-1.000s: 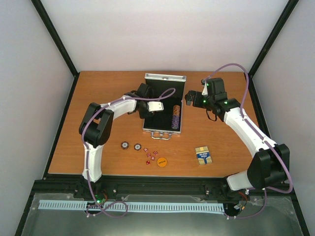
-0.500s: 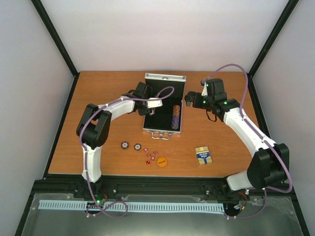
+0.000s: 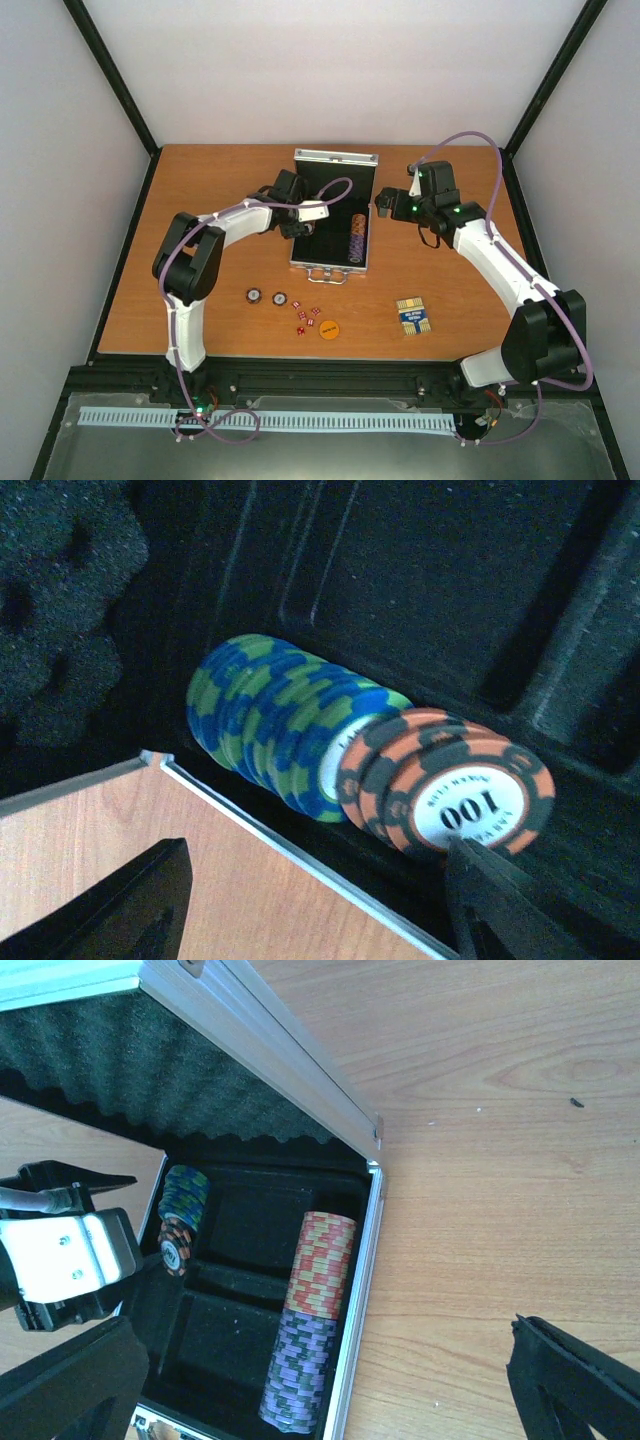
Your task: Pack up texas hold em set
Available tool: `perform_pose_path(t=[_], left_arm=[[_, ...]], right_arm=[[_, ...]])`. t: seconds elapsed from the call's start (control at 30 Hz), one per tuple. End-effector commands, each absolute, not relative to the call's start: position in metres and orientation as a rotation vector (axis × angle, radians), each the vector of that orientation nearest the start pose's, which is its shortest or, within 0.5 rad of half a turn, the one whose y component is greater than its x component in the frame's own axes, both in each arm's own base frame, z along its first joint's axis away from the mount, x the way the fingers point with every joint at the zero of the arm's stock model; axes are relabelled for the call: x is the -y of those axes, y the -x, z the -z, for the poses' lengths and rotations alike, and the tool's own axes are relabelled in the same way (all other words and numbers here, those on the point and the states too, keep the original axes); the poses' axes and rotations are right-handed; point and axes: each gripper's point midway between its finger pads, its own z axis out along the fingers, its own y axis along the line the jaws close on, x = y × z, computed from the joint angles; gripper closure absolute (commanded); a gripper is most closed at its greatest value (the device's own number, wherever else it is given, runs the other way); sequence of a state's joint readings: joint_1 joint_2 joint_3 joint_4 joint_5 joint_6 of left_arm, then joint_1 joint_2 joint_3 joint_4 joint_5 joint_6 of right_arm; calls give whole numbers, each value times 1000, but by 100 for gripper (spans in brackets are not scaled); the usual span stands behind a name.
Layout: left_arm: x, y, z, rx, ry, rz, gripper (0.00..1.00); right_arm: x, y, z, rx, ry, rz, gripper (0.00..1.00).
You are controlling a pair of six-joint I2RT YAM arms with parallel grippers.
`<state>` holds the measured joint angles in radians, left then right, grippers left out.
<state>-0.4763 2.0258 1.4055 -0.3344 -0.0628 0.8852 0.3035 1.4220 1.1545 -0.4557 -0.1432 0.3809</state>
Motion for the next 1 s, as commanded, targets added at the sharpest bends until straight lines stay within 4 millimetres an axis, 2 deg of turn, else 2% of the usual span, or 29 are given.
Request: perform_pose_path(t=[0.0, 0.03, 0.1, 0.17, 0.4, 0.57, 0.97], left_arm=[[229, -449, -78, -1970, -1559, -184, 27], [230, -447, -80, -1967, -1558, -175, 22], [230, -443, -83, -1973, -1555, -155, 3], [231, -439, -84, -1974, -1554, -135, 0], [235, -436, -86, -1988, -1517, -83, 0], [238, -434, -77, -2013, -1516, -46, 0], [223, -447, -51, -2085, -1496, -171, 0]], right_arm=[[-146, -390, -204, -2327, -7, -513, 0], [-146, -389, -204, -2327, -7, -515, 0], [-146, -388, -203, -2327, -6, -516, 0], [-146, -387, -202, -2329, -5, -517, 0], [-145, -386, -204, -2322, -5, -519, 0], [-144, -386, -203, -2325, -4, -512, 0], [-143, -387, -203, -2323, 3, -502, 0]])
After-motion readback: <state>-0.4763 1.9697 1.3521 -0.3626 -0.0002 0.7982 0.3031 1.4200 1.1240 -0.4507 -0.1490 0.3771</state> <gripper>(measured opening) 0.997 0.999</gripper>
